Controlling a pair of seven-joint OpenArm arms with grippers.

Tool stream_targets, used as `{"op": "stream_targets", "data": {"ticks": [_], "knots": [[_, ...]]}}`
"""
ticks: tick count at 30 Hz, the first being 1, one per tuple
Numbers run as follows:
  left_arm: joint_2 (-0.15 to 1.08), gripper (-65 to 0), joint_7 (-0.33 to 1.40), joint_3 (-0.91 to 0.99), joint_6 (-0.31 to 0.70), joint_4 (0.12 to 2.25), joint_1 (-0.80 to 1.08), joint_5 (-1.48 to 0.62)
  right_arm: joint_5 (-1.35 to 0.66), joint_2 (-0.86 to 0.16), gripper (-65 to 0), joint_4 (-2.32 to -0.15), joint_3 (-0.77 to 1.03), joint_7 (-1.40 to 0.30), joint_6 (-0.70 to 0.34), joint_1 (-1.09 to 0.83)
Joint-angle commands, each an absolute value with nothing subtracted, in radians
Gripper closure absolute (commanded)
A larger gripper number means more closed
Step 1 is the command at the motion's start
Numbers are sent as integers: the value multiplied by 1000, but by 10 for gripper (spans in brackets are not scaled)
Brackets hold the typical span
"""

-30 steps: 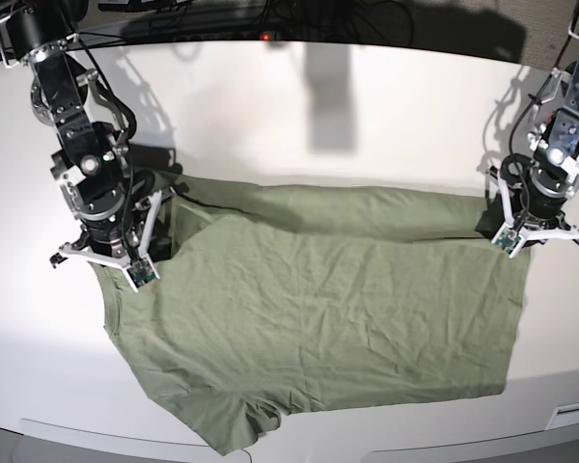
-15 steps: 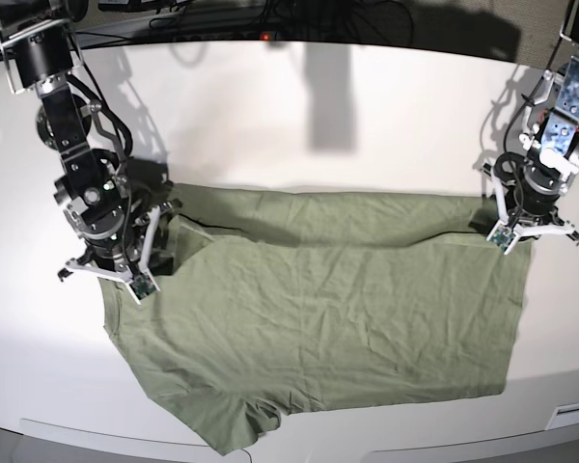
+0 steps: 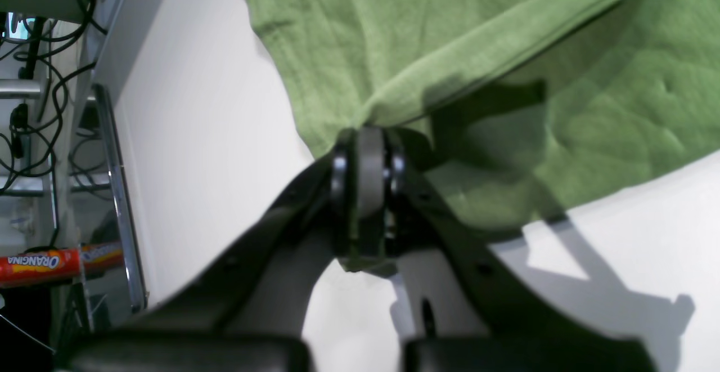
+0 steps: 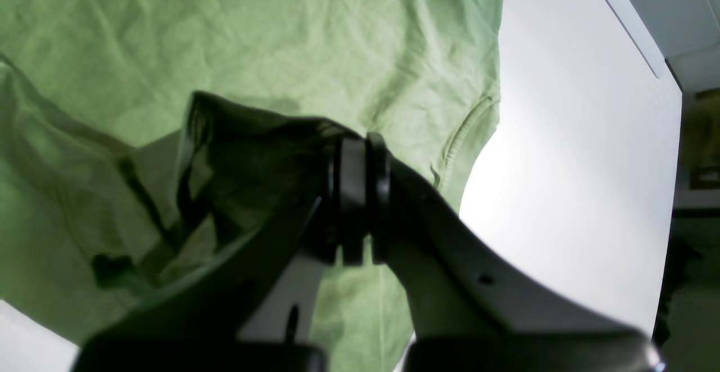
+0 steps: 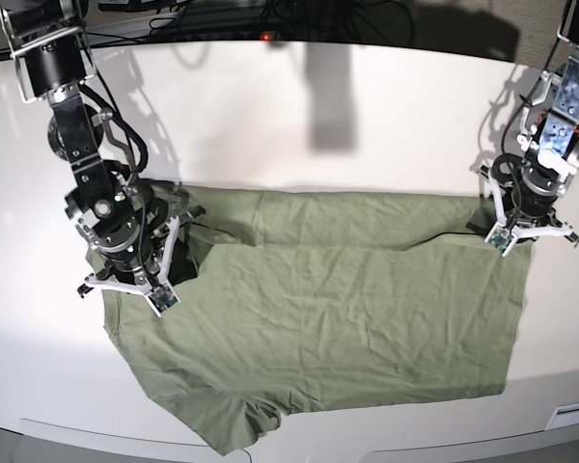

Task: Fold the T-shirt properly
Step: 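Lift the shirt edge with both grippers and pull it toward the robot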

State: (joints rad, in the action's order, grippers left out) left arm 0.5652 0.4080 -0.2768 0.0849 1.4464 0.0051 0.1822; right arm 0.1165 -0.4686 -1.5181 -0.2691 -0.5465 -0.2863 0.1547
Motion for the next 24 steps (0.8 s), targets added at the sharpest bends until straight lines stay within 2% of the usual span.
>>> {"op": "stream_targets", "data": {"ticks": [1,7,10,11,15,20,24], "knots": [[582,0,387,-268,71,1458,-12,189,118,-479,0,-1534,-262,-527,-279,178],[582,0,333,-268,71,1458,-12,210,114,-479,0,-1534,-262,-548,-279,177],[582,-155,347,-268,70,1458,-15,249,92,-478,0,-1534,-262,-561,-279,177],[582,-174,369,-268,70,1458,-20,253,93,-476,0,-1534,-262,-562,-279,177],[582,-172,442,-268,63,1458,-37,253,93,-476,0,-1534,-262,-561,-278,177],[582,-172,501,-268,-51,1458,-38,190,92,-476,0,-1534,-262,-558,-278,177],[563,-172,509,-268,-52,1458,-33,165,93,-476,0,-1534,-262,-557,-256,178]]}}
